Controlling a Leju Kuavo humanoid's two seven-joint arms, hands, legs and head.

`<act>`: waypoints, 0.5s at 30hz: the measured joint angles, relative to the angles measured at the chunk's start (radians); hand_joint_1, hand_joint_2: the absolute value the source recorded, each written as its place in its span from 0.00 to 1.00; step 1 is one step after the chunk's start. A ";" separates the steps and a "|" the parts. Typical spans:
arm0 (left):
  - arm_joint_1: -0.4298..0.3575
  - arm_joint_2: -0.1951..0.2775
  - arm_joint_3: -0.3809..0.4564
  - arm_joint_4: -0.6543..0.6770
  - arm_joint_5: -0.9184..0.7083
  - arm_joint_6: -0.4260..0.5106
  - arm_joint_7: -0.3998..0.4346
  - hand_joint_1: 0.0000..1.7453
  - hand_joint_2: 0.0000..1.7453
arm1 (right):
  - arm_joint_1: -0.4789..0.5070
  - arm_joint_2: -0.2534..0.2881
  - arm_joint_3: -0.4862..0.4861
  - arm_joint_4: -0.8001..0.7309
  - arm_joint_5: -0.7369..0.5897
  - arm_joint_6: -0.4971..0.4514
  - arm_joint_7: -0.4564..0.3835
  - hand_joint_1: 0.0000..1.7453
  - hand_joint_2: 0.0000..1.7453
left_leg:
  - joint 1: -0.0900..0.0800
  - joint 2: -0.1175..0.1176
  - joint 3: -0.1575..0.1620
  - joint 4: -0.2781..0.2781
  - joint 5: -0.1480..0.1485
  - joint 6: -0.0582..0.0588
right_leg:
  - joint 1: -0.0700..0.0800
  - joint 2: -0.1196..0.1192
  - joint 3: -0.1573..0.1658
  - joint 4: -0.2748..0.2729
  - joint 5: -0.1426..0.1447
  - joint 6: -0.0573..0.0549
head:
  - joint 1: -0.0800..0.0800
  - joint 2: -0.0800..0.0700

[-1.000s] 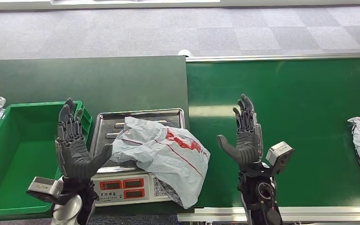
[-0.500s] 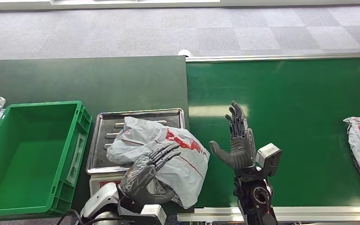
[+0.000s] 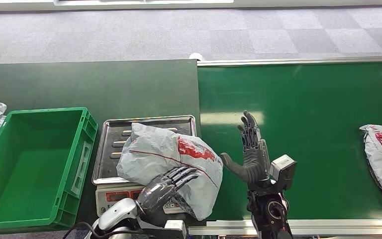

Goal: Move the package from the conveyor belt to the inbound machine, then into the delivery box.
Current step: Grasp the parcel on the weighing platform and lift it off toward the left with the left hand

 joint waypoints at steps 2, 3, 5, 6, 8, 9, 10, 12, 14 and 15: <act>-0.006 -0.001 -0.001 0.012 -0.013 0.006 0.013 0.00 1.00 | 0.000 0.000 0.000 0.000 0.000 0.002 0.000 0.00 1.00 | 0.000 0.000 0.001 0.000 0.000 0.000 | 0.000 0.000 0.001 0.000 0.000 0.000 | 0.000 0.000; -0.009 -0.001 -0.001 0.018 -0.017 0.009 0.017 0.03 1.00 | 0.000 0.001 0.000 0.000 0.000 0.002 0.000 0.00 1.00 | 0.000 0.000 0.001 0.000 0.000 0.000 | 0.000 0.000 0.001 0.000 0.000 0.000 | 0.000 0.000; -0.013 -0.002 -0.001 0.028 -0.022 0.012 0.022 0.27 1.00 | 0.000 0.001 0.000 0.000 0.000 0.002 0.000 0.00 1.00 | 0.000 0.000 0.002 0.000 0.000 0.000 | 0.000 0.000 0.002 0.000 0.000 0.000 | 0.000 0.000; -0.014 -0.003 -0.001 0.032 -0.023 0.013 0.023 0.51 1.00 | 0.000 0.001 0.000 0.001 0.000 0.002 0.000 0.00 1.00 | 0.000 0.000 0.002 0.000 0.000 0.000 | 0.000 0.000 0.002 0.000 0.000 0.000 | 0.000 0.000; -0.014 -0.004 -0.001 0.036 -0.021 0.013 0.019 0.93 1.00 | -0.001 0.003 0.000 0.002 0.000 0.002 0.000 0.00 1.00 | 0.000 0.000 0.003 0.000 0.000 0.000 | 0.000 0.000 0.003 0.000 0.000 0.000 | 0.000 0.000; -0.014 -0.005 -0.001 0.038 -0.019 0.013 0.014 0.99 1.00 | -0.001 0.003 0.000 0.004 0.000 0.002 0.000 0.00 1.00 | 0.000 0.000 0.003 0.000 0.000 0.000 | 0.000 0.000 0.003 0.000 0.000 0.000 | 0.000 0.000; -0.015 -0.005 -0.001 0.039 -0.016 0.014 0.008 1.00 1.00 | -0.001 0.004 0.000 0.005 0.000 0.001 0.000 0.00 1.00 | 0.000 0.000 0.003 0.000 0.000 0.000 | 0.000 0.000 0.004 0.000 0.000 0.000 | 0.000 0.000; -0.018 -0.005 0.000 0.041 -0.012 0.021 -0.005 1.00 1.00 | -0.001 0.004 0.000 0.007 -0.002 0.001 -0.001 0.00 1.00 | 0.000 0.000 0.004 0.000 0.000 0.000 | 0.000 0.000 0.004 0.000 0.000 0.000 | 0.000 0.000; -0.022 -0.004 0.000 0.045 -0.013 0.039 -0.020 1.00 1.00 | -0.001 0.004 0.000 0.008 -0.006 0.003 -0.001 0.00 1.00 | 0.000 0.000 0.004 0.000 0.000 0.000 | 0.000 0.000 0.005 0.000 0.000 0.000 | 0.000 0.000; -0.024 -0.004 0.000 0.047 -0.016 0.052 -0.027 1.00 1.00 | -0.001 0.004 -0.001 0.008 -0.009 0.005 -0.001 0.00 1.00 | 0.000 0.000 0.004 0.000 0.000 0.000 | 0.000 0.000 0.005 0.000 0.000 0.000 | 0.000 0.000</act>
